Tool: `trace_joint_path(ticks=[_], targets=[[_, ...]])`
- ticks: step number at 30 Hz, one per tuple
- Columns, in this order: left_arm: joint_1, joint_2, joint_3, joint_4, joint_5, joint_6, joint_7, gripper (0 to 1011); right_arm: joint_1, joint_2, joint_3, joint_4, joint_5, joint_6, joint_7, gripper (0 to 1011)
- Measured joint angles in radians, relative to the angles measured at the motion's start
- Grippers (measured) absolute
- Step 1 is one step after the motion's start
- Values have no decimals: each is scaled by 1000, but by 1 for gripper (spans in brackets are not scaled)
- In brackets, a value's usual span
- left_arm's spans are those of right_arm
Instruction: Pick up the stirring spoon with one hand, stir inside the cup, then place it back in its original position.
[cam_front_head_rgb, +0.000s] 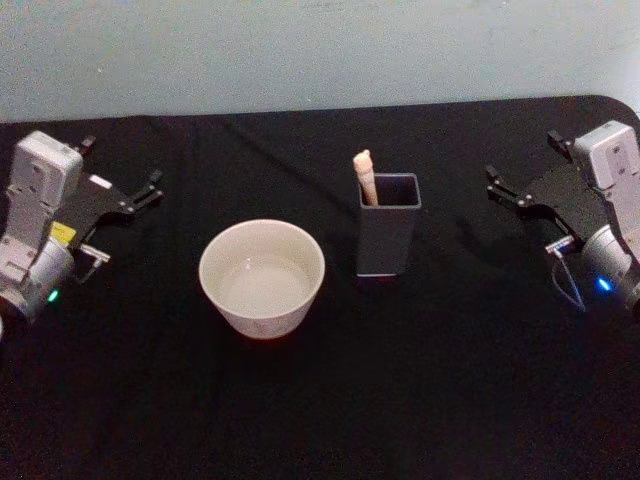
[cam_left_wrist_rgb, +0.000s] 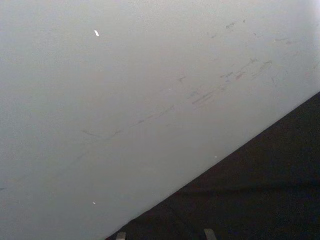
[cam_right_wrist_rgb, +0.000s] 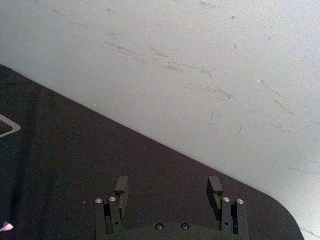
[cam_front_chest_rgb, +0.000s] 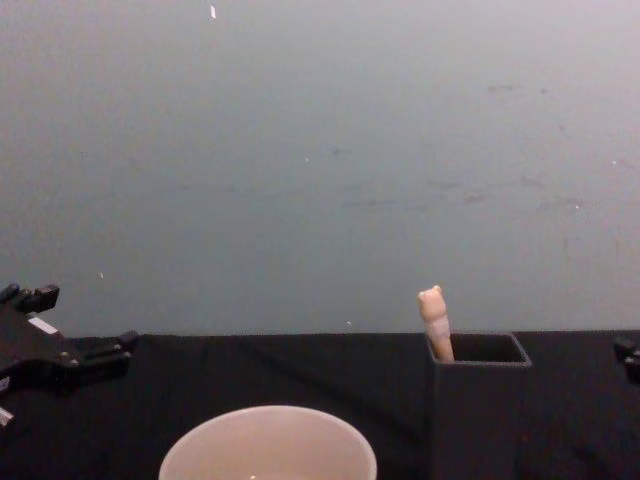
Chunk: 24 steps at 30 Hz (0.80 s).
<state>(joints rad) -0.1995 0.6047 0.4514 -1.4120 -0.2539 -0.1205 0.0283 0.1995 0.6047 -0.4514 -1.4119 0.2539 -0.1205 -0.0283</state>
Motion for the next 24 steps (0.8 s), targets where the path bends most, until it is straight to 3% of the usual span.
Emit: trace_joint_path(ticks=[24], targets=[[0,0,0,0,0,0,0,1001,0,0,0,0,0,0,0,1002]])
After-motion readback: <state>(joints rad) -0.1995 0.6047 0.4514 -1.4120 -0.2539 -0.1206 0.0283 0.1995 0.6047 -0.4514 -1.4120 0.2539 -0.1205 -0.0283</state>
